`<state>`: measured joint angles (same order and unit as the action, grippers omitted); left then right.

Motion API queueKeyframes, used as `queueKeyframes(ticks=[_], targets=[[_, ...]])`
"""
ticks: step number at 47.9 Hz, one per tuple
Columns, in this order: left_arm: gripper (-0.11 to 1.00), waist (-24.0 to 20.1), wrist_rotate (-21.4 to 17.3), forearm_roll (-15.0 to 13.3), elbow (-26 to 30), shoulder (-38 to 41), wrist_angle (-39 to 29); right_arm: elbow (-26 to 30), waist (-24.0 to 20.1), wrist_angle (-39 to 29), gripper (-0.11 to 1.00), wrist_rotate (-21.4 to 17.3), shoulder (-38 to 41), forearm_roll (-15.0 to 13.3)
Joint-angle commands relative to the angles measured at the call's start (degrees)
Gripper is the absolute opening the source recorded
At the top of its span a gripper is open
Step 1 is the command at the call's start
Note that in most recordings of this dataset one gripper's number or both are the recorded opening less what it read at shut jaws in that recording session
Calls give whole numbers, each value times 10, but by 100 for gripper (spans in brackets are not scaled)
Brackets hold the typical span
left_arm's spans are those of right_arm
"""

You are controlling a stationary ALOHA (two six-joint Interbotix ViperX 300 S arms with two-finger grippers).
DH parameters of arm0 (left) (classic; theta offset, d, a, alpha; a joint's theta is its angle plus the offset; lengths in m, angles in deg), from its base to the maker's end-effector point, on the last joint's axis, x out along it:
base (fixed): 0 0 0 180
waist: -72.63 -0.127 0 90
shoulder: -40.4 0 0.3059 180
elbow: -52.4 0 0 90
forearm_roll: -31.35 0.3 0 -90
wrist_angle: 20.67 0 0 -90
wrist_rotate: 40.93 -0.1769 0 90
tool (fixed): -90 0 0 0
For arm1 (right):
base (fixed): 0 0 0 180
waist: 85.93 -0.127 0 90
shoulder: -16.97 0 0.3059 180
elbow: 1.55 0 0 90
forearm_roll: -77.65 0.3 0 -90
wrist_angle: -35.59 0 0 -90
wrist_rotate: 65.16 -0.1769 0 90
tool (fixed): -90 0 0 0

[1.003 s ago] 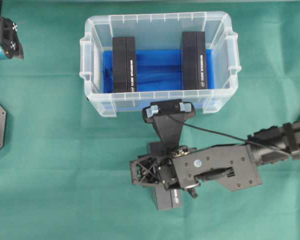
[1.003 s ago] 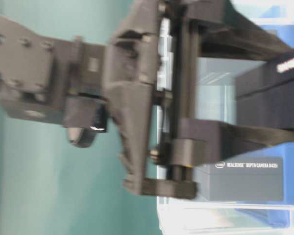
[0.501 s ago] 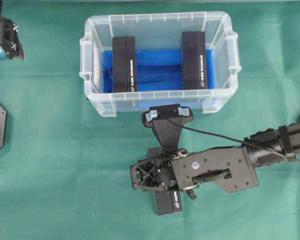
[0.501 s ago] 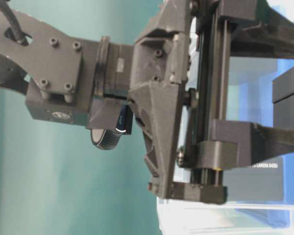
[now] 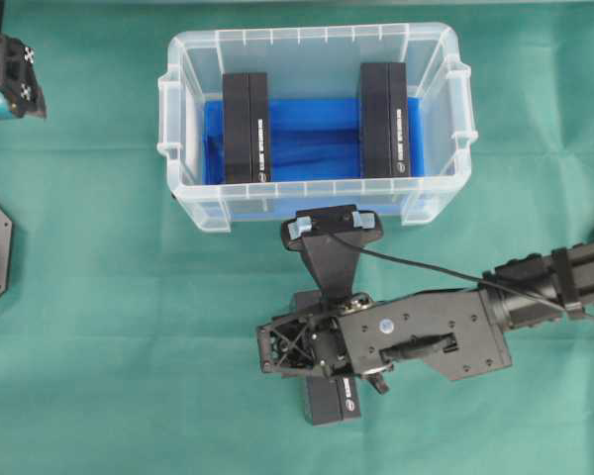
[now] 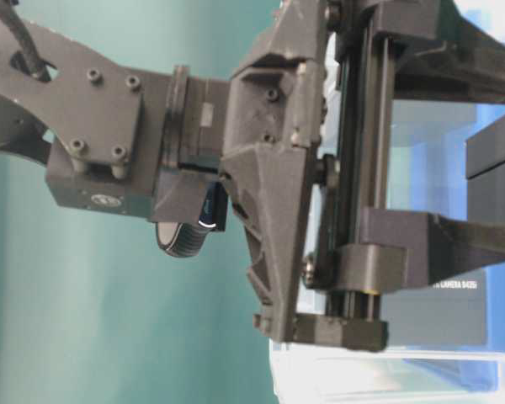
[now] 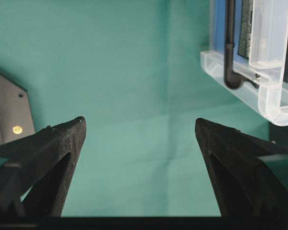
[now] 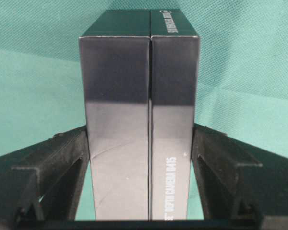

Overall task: Take out the box from the case.
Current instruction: 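Carry the box in front of the bin and lower it onto the cloth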

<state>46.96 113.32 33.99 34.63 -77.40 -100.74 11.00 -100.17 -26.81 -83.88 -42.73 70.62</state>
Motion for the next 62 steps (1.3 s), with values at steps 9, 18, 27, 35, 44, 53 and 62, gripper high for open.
queueKeyframes(ticks=[9, 18, 27, 35, 44, 53, 62], targets=[[96, 1, 0, 2, 5, -2, 2, 13, 1, -27, 82, -40, -21, -32], [96, 1, 0, 2, 5, -3, 4, 19, 1, -30, 94, -45, -25, -47], [96, 1, -1, 2, 4, -4, 4, 26, 1, -33, 93, -44, -26, -47], [96, 1, -1, 2, 4, -5, 4, 33, 0, -41, 93, -43, -36, -47], [96, 1, -1, 2, 5, -6, 4, 44, -1, -75, 93, -39, -53, -47], [96, 1, -1, 2, 4, -5, 4, 71, -1, -109, 93, -35, -71, -60], [96, 1, 1, 2, 4, -5, 5, 115, -1, -163, 93, -14, -87, -83]])
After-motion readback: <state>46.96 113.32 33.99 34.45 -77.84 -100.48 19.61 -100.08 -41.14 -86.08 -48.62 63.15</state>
